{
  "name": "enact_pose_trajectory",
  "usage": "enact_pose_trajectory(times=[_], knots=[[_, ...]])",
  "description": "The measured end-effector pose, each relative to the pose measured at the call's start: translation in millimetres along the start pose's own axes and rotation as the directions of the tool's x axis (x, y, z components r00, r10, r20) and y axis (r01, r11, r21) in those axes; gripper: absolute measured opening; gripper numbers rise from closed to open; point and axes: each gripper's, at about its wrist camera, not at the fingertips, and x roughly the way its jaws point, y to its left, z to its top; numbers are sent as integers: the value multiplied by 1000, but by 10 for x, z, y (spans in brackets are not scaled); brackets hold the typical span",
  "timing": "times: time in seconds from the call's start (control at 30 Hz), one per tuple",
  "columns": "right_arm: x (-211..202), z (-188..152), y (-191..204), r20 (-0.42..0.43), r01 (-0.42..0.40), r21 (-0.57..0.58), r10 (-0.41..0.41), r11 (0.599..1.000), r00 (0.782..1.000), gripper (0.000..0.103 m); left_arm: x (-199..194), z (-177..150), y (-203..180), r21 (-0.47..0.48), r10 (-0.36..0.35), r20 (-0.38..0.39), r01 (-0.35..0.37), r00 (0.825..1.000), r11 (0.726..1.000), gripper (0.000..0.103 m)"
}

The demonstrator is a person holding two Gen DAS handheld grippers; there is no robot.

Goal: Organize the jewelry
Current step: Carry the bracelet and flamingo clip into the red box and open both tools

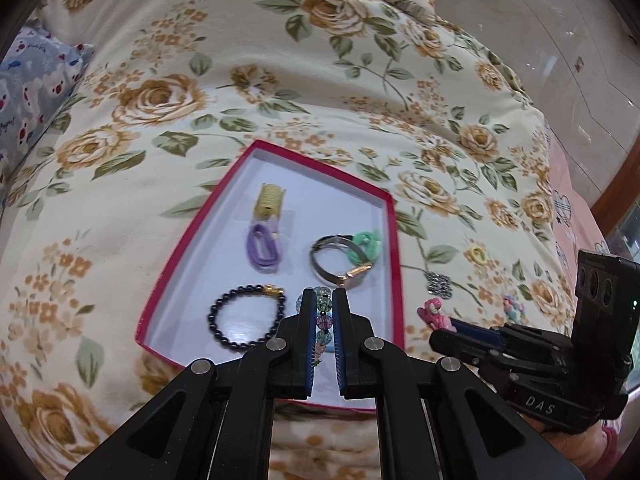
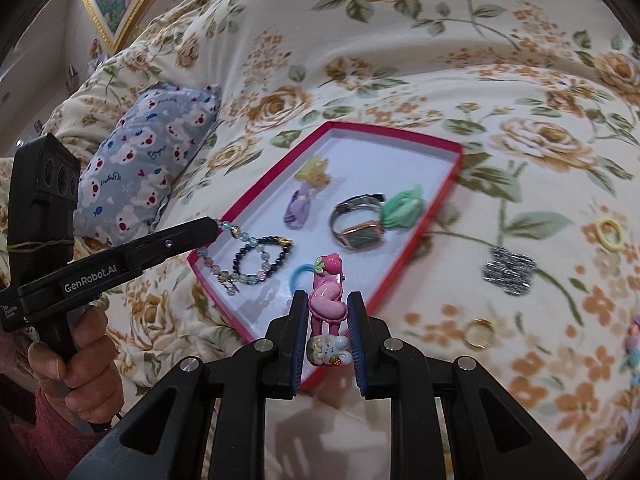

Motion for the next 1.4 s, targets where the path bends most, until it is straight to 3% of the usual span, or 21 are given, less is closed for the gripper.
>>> enact_pose_trajectory(times=[0.5, 0.8, 1.4], knots=[[474, 64, 85, -79, 7, -36, -10, 999, 997, 19, 353, 47, 408, -81, 89, -46, -93, 995, 992, 7], [722, 46, 77, -129, 26, -52, -32, 998, 991, 20, 577, 36, 531, -111, 182, -97, -193, 978, 975, 7], [786, 34, 125, -135, 25, -74, -35, 997, 990, 21, 710, 26, 550, -110, 214, -134, -229, 968, 967, 10]])
